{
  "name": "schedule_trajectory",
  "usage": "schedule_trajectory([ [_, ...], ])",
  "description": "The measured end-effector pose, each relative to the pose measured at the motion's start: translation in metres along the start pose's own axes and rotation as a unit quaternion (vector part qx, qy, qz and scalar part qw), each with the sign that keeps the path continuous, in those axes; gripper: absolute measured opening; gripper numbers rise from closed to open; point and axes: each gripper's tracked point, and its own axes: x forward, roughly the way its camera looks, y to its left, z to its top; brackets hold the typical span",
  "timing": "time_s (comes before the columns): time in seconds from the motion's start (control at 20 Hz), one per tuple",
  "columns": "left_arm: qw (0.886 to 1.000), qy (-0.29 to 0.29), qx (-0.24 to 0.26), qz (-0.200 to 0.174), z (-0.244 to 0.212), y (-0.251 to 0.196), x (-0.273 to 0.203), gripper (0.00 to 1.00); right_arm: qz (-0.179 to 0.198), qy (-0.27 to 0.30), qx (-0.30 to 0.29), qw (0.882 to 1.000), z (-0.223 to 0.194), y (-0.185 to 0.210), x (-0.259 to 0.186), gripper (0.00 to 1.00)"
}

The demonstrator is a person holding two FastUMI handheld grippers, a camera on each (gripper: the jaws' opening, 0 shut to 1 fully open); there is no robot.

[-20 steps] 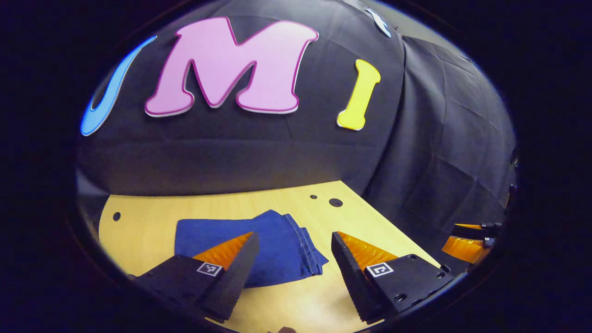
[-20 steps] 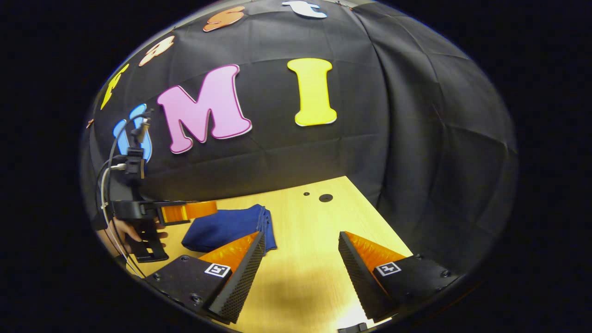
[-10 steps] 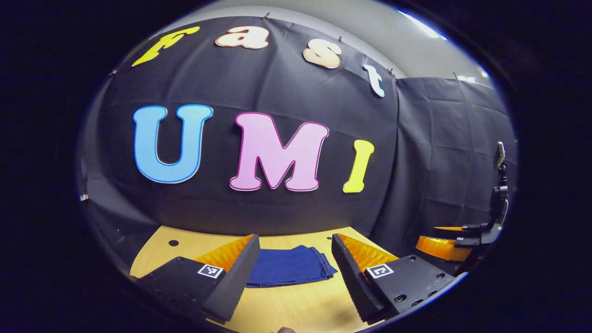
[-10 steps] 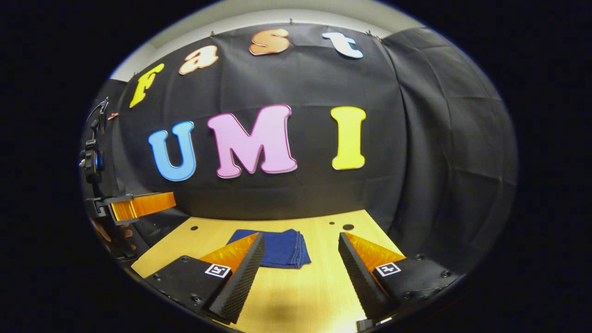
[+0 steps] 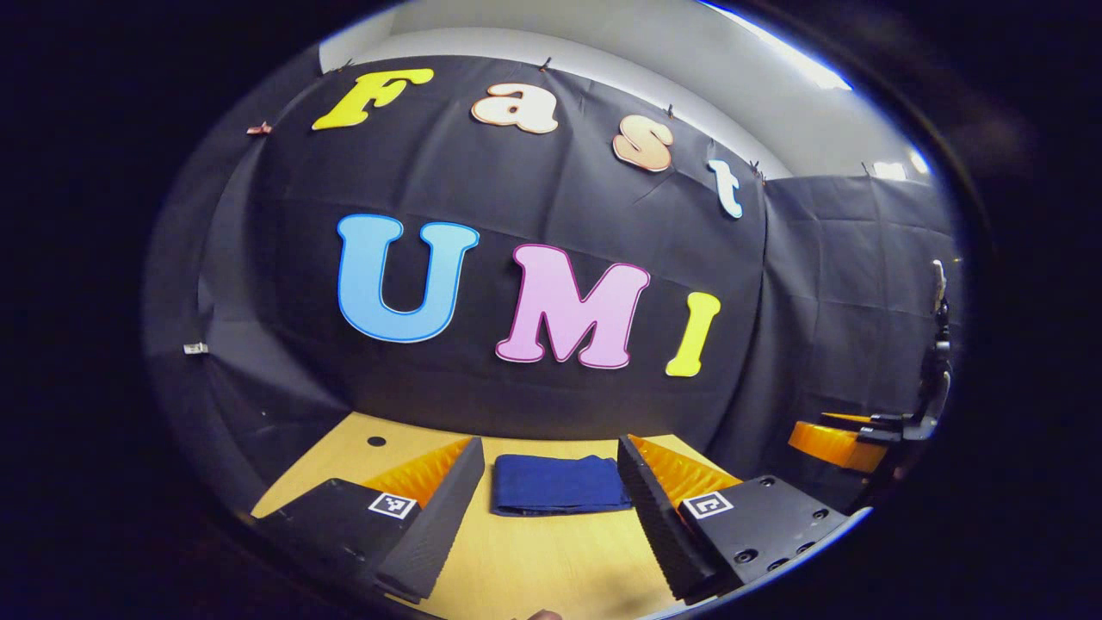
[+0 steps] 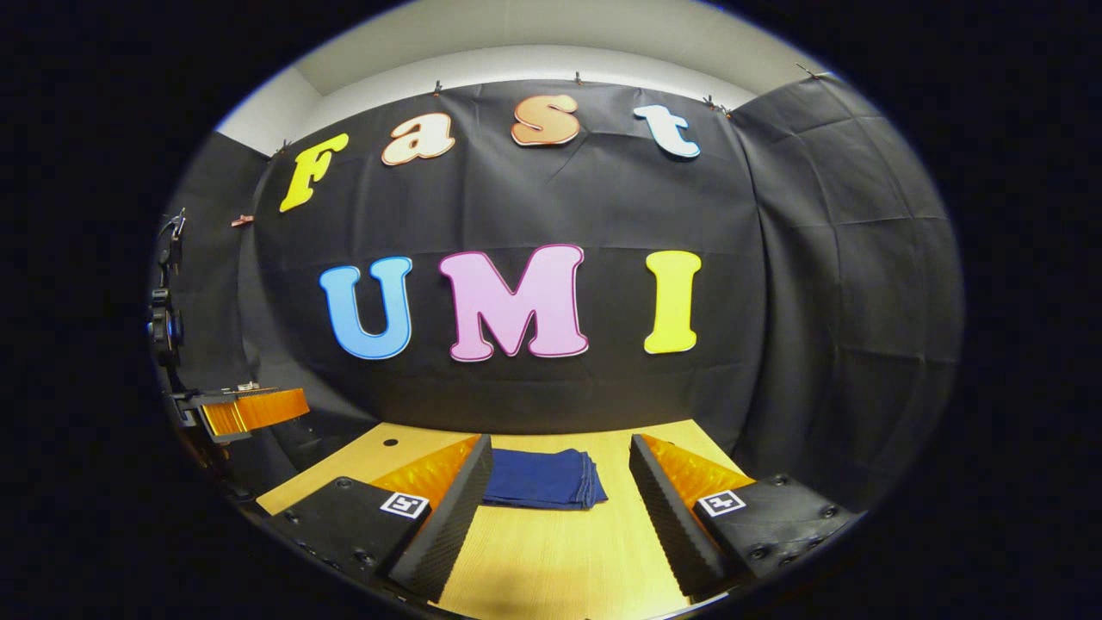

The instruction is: Grasp the waist and the cuffs of the jeans and fold them to make the two legs overlap; first hold the waist and fold one-third of the jeans toward the cuffs, then hold the cuffs and fold the remaining one-third in the same direction to finish folding.

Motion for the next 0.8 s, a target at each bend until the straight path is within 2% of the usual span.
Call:
schedule_trajectory([
  [0.1,1.0,-0.01,-0.004,0.003,0.003,0.01,-0.012,0.96,-0.001,-0.009,-0.009,1.0,0.002,0.005,-0.006,0.97],
  [0.2,0.999,-0.023,0.013,0.02,0.007,0.023,-0.017,0.96,0.0,-0.015,-0.008,1.0,0.002,0.01,-0.011,0.97],
  [0.45,0.997,-0.028,0.058,0.033,0.008,0.019,-0.033,0.96,0.012,-0.016,0.0,1.0,0.003,0.024,-0.016,0.97],
  [0.8,0.997,-0.022,0.057,0.043,0.003,0.017,-0.043,0.96,0.027,-0.009,-0.009,1.0,-0.004,0.027,-0.022,0.97],
])
